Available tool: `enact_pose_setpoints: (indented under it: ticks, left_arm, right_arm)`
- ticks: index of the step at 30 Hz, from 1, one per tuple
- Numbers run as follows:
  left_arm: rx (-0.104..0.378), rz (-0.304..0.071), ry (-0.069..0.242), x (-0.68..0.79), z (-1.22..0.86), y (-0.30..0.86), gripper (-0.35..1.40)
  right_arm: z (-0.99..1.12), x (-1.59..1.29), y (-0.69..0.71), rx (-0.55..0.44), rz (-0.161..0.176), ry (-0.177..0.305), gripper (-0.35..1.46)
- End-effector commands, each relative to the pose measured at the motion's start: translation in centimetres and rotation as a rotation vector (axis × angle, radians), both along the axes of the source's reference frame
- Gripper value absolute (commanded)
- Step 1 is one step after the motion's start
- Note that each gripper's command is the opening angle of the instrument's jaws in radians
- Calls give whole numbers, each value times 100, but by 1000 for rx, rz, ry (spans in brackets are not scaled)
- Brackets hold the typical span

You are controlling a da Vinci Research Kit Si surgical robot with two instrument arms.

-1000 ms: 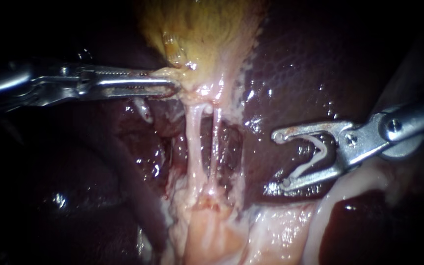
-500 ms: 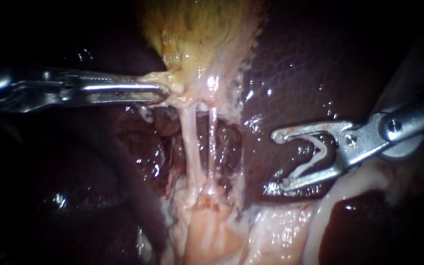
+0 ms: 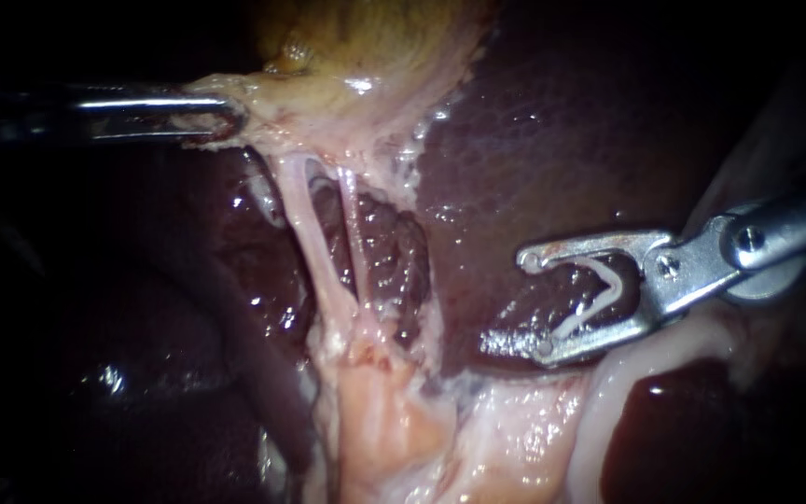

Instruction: Grabbing gallbladder

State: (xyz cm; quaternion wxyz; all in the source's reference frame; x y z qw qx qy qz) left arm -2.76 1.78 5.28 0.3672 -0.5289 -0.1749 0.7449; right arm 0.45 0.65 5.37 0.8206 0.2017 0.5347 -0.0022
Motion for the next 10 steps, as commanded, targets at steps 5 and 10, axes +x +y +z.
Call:
enact_pose_setpoints:
  ticks: [5, 10]
  left_arm:
    - [0, -2, 1, -2, 0, -1, -35]
    - [0, -1, 1, -2, 0, -1, -35]
  right_arm:
    - [0, 0, 0, 0, 0, 0, 47]
    - [0, 0, 0, 0, 0, 0, 47]
